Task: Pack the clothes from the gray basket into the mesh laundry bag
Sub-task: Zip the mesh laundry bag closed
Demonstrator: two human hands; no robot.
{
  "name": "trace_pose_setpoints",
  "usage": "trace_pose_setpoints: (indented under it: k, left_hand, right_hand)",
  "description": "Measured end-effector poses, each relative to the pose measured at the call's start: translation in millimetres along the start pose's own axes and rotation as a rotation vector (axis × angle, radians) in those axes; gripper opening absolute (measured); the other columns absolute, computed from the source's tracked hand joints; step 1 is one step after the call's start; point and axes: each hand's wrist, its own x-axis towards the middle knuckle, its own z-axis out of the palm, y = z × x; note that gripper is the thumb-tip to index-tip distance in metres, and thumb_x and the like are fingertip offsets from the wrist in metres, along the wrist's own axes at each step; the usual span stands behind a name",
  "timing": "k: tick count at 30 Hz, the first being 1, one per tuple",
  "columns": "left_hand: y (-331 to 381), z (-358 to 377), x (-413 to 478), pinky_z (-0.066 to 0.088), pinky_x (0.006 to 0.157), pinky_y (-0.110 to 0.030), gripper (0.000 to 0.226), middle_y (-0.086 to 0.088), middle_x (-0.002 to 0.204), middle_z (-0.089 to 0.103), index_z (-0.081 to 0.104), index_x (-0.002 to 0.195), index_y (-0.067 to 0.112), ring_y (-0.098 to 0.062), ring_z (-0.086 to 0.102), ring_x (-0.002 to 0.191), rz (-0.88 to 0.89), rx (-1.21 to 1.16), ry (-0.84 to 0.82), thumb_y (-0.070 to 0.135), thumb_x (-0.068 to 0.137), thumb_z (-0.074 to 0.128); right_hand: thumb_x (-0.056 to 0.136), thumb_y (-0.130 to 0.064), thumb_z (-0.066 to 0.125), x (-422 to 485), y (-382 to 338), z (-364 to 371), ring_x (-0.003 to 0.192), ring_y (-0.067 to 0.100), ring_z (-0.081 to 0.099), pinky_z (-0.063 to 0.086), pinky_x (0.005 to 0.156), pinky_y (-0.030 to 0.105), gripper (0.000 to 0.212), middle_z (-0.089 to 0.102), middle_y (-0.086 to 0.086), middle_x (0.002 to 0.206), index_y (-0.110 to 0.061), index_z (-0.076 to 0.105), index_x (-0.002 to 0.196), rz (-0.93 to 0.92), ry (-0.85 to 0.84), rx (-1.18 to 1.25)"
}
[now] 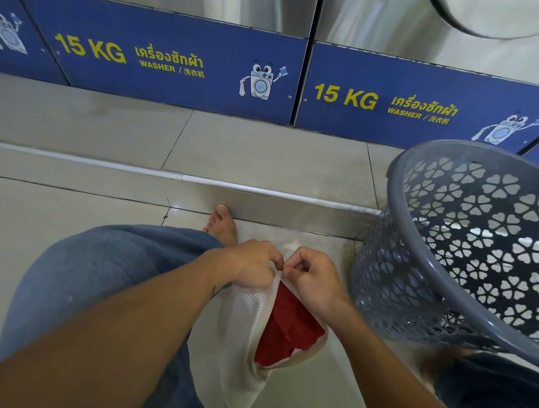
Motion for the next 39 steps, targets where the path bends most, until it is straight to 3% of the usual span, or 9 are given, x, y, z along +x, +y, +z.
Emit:
trace_pose_setpoints:
  k: [3,7,11,16,21,27,30,33,39]
  left_hand:
    - [0.4,3.0,0.2,0.047,0.080,-0.032,0.029,0.006,0.088,0.052,0.063,0.111,0.040,-0.018,0.059,0.091,-0.012,0.050,0.036,0.029,0.086,0.053]
    - [0.1,7.9,4.0,0.045,0.069,-0.031,0.025,0.007,0.083,0.048,0.063,0.107,0.038,-0.020,0.058,0.088,0.005,0.068,0.084,0.033,0.085,0.051]
    - [2.5,9.9,7.5,0.047,0.071,-0.032,0.022,0.005,0.097,0.054,0.062,0.104,0.041,-0.019,0.057,0.089,0.032,0.105,0.155,0.036,0.086,0.050]
    - [5.5,8.8,6.8,0.042,0.079,-0.036,0.020,0.008,0.086,0.051,0.065,0.098,0.035,-0.019,0.057,0.090,0.045,0.171,0.262,0.035,0.089,0.047]
    - [-3.4,3.9,12.4,0.036,0.105,-0.047,0.021,-0.005,0.112,0.043,0.064,0.107,0.033,-0.030,0.042,0.109,-0.125,0.248,0.364,0.029,0.095,0.048]
    - [-15.1,8.6,28.6,0.040,0.099,-0.057,0.013,-0.018,0.134,0.035,0.059,0.091,0.045,-0.044,0.035,0.122,-0.255,0.230,0.382,0.034,0.086,0.054]
    - [-14.0,7.6,28.6,0.043,0.092,-0.058,0.018,-0.003,0.116,0.053,0.060,0.093,0.041,-0.041,0.038,0.109,-0.160,0.305,0.420,0.029,0.082,0.051]
    - [5.1,5.3,12.4,0.035,0.093,-0.042,0.026,0.010,0.112,0.055,0.063,0.108,0.038,-0.027,0.047,0.106,0.077,0.393,0.434,0.029,0.087,0.052]
    - [24.2,30.1,-0.4,0.037,0.091,-0.039,0.031,0.005,0.110,0.055,0.058,0.119,0.030,-0.021,0.049,0.103,0.297,0.457,0.321,0.030,0.089,0.048]
  right_hand:
    - [0.084,-0.003,0.068,-3.9,5.0,-0.4,0.059,0.003,0.053,0.047,0.058,0.022,0.023,0.062,-0.007,0.064,-0.019,0.066,0.068,-0.015,-0.005,-0.015]
    - [0.085,-0.001,0.067,-7.8,14.5,-2.1,0.060,0.001,0.054,0.048,0.059,0.020,0.025,0.060,-0.012,0.062,-0.020,0.065,0.068,-0.025,0.022,-0.030]
    - [0.086,-0.002,0.067,-9.5,19.9,-4.0,0.061,0.000,0.055,0.045,0.060,0.018,0.025,0.061,-0.016,0.061,-0.021,0.066,0.070,-0.017,0.061,-0.006]
    - [0.084,-0.004,0.069,-10.7,26.2,-3.1,0.065,0.006,0.060,0.049,0.064,0.026,0.023,0.065,-0.009,0.064,-0.021,0.068,0.069,0.036,0.118,0.055]
    - [0.085,-0.003,0.069,-19.5,35.5,-14.5,0.072,0.014,0.067,0.058,0.072,0.037,0.028,0.070,-0.005,0.069,-0.023,0.068,0.067,0.122,0.130,0.079]
    - [0.086,0.002,0.068,-32.3,35.0,-26.0,0.067,0.008,0.063,0.053,0.068,0.027,0.026,0.068,-0.005,0.066,-0.018,0.068,0.069,0.116,0.123,0.100]
    - [0.085,-0.001,0.068,-31.0,29.3,-28.8,0.068,0.009,0.064,0.054,0.069,0.027,0.022,0.069,-0.003,0.068,-0.017,0.069,0.070,0.113,0.151,0.078]
    - [0.086,-0.002,0.068,-29.6,24.4,-31.9,0.070,0.010,0.064,0.053,0.067,0.025,0.018,0.069,-0.001,0.071,-0.015,0.068,0.073,0.096,0.177,0.042]
    - [0.083,-0.002,0.069,-29.2,17.6,-29.0,0.061,-0.001,0.059,0.046,0.059,0.011,0.017,0.067,-0.005,0.068,-0.015,0.069,0.073,0.073,0.204,-0.009]
